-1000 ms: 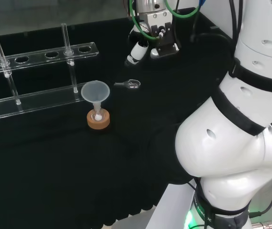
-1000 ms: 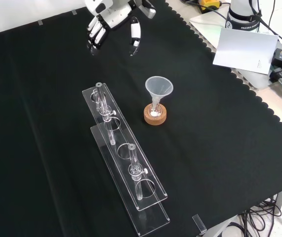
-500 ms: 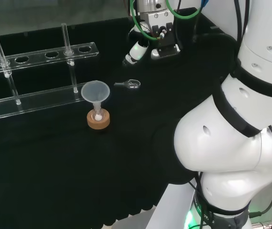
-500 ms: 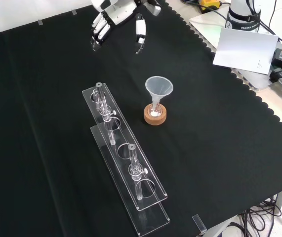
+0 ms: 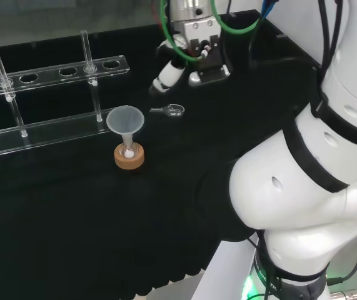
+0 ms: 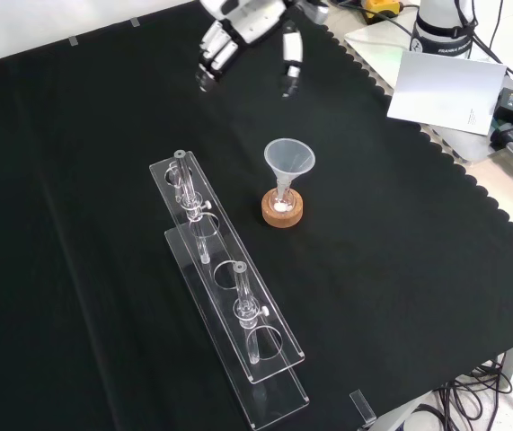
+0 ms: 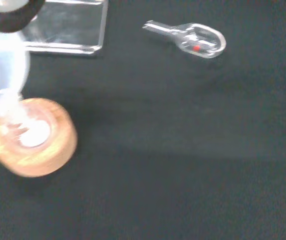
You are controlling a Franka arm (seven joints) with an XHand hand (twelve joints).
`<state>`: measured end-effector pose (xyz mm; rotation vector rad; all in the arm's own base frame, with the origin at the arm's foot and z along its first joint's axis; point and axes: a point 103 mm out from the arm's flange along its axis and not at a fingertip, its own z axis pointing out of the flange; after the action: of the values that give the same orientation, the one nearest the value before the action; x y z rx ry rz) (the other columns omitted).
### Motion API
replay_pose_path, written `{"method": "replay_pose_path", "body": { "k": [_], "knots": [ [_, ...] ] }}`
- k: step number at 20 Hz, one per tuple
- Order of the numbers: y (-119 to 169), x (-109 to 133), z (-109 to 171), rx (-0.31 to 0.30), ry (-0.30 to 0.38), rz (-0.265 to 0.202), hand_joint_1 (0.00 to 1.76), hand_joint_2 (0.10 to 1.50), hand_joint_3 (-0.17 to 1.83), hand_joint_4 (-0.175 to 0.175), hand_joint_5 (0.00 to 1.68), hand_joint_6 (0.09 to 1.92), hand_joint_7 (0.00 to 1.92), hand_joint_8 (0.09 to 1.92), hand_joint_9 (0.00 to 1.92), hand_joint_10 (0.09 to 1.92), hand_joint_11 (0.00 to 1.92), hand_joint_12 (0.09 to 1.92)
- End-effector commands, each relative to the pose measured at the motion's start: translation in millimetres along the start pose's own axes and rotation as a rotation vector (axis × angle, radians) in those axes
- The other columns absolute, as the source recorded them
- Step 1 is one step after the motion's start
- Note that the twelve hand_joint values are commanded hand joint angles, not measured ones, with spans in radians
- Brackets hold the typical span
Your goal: Remove the funnel from the round-bottom flask.
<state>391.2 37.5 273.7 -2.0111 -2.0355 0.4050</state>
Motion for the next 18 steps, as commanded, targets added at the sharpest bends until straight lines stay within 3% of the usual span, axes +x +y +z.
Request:
{"method": "replay_pose_path", "body": {
  "k": [1,11,18],
  "knots": [
    [-32.4,53.1,9.2,0.027,-0.015,-0.047,0.62,0.62,0.31,0.012,0.12,0.09,0.04,0.61,0.33,0.66,0.33,1.43],
    [-41.2,88.5,13.9,0.022,-0.055,-0.075,0.63,0.63,0.28,0.011,0.1,0.09,0.0,0.59,0.28,0.7,0.39,1.45],
    [-33.4,96.8,33.4,0.007,-0.107,-0.074,0.64,0.64,0.25,0.002,0.06,0.09,0.0,0.41,0.2,0.75,0.39,1.45]
  ]
}}
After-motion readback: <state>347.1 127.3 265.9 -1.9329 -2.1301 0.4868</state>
